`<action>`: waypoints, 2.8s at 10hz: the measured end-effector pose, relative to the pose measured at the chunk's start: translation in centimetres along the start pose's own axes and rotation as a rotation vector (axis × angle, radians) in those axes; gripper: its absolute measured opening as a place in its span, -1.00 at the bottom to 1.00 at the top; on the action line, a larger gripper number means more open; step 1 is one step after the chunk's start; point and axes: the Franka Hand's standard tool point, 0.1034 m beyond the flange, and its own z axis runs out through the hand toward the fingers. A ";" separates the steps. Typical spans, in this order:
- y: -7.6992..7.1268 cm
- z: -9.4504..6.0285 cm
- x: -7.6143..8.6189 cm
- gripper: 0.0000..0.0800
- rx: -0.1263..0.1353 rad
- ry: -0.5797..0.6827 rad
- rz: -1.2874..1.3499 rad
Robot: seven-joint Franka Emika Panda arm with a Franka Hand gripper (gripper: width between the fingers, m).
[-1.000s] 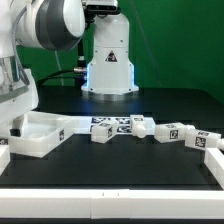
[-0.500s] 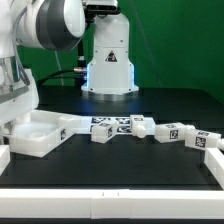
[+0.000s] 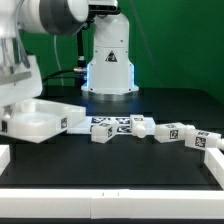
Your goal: Assemble square table
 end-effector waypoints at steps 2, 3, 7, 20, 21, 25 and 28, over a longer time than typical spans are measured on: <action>-0.2 -0.9 4.5 -0.89 -0.019 0.012 0.177; 0.0 -1.2 7.1 -0.89 -0.023 0.023 0.323; 1.8 -1.4 11.2 -0.89 -0.010 0.057 0.783; -1.5 4.5 21.1 -0.89 -0.015 0.115 1.059; -1.3 4.6 22.2 -0.89 -0.032 0.141 1.056; -0.5 4.5 23.5 -0.89 -0.064 0.172 1.039; -1.5 4.5 22.5 -0.89 -0.067 0.152 0.999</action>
Offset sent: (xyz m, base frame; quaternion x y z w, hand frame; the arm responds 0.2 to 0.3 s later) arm 0.0813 0.0608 0.0126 -0.0262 -0.0067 0.4222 0.9061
